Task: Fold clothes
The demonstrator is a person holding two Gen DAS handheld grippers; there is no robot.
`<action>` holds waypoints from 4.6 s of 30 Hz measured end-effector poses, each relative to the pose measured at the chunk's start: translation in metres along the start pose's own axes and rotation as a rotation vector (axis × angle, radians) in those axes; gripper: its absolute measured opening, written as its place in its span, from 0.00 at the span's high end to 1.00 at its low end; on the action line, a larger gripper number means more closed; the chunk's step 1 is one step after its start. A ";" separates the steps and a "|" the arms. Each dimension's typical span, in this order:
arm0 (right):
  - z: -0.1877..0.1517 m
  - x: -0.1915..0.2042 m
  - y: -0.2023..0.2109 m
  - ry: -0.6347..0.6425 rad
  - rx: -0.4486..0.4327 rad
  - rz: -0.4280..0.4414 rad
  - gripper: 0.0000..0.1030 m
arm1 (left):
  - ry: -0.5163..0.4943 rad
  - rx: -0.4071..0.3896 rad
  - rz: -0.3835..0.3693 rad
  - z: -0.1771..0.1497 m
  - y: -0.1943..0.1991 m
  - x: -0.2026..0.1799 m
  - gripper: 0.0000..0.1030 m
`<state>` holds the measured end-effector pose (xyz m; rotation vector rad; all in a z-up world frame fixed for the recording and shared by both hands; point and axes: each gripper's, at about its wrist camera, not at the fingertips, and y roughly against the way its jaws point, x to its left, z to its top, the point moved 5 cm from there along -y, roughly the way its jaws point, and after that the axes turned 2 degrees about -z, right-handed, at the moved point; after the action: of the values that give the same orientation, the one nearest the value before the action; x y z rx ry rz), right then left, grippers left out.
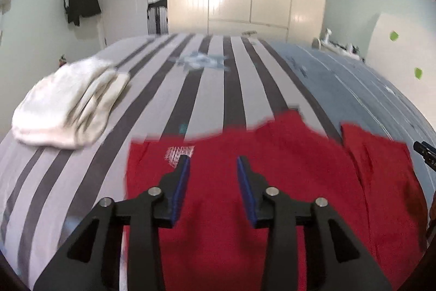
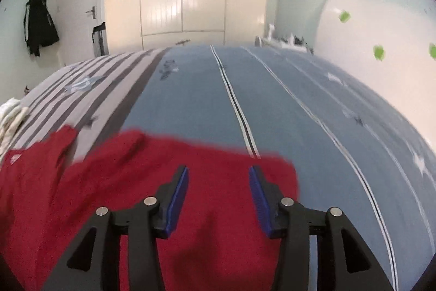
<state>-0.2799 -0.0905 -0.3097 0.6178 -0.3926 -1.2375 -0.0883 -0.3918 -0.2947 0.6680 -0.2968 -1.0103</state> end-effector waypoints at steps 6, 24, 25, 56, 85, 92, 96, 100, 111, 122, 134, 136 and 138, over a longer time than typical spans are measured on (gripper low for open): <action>-0.086 -0.027 0.051 -0.029 0.126 -0.004 0.53 | 0.072 0.106 0.046 -0.076 0.045 0.033 0.53; -0.170 -0.033 0.165 -0.041 0.229 -0.007 0.48 | 0.228 0.254 0.036 -0.179 0.157 0.049 0.47; -0.174 -0.030 0.168 -0.049 0.244 -0.002 0.48 | 0.236 0.259 0.029 -0.182 0.161 0.045 0.47; -0.241 -0.020 0.186 -0.094 0.297 0.059 0.46 | 0.172 0.314 -0.027 -0.239 0.177 -0.027 0.93; -0.231 0.009 0.187 -0.006 0.255 0.251 0.46 | -0.186 0.046 -0.180 -0.091 0.222 -0.209 0.97; -0.190 0.061 0.205 -0.042 0.179 0.428 0.50 | -0.191 0.054 -0.218 -0.090 0.218 -0.224 0.98; -0.202 0.104 0.198 0.030 0.214 0.418 0.78 | -0.174 0.045 -0.207 -0.087 0.222 -0.211 0.98; -0.222 0.126 0.200 0.089 0.261 0.456 0.86 | -0.152 0.039 -0.197 -0.085 0.228 -0.189 0.98; -0.235 0.138 0.192 0.145 0.258 0.349 0.88 | -0.115 0.056 -0.218 -0.084 0.228 -0.186 0.99; -0.182 -0.113 0.171 -0.206 0.221 -0.025 0.84 | -0.138 0.130 -0.441 -0.123 0.225 -0.305 0.99; -0.190 -0.192 0.148 -0.206 0.216 -0.061 0.83 | -0.226 0.326 -0.549 -0.219 0.181 -0.419 0.99; -0.194 -0.190 0.141 -0.209 0.227 -0.069 0.83 | -0.239 0.375 -0.519 -0.237 0.160 -0.424 0.99; -0.198 -0.191 0.135 -0.192 0.224 -0.098 0.82 | -0.226 0.398 -0.502 -0.248 0.146 -0.422 0.99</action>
<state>-0.1178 0.1627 -0.3687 0.7183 -0.6748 -1.3622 -0.0757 0.1144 -0.3616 1.0207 -0.5544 -1.5317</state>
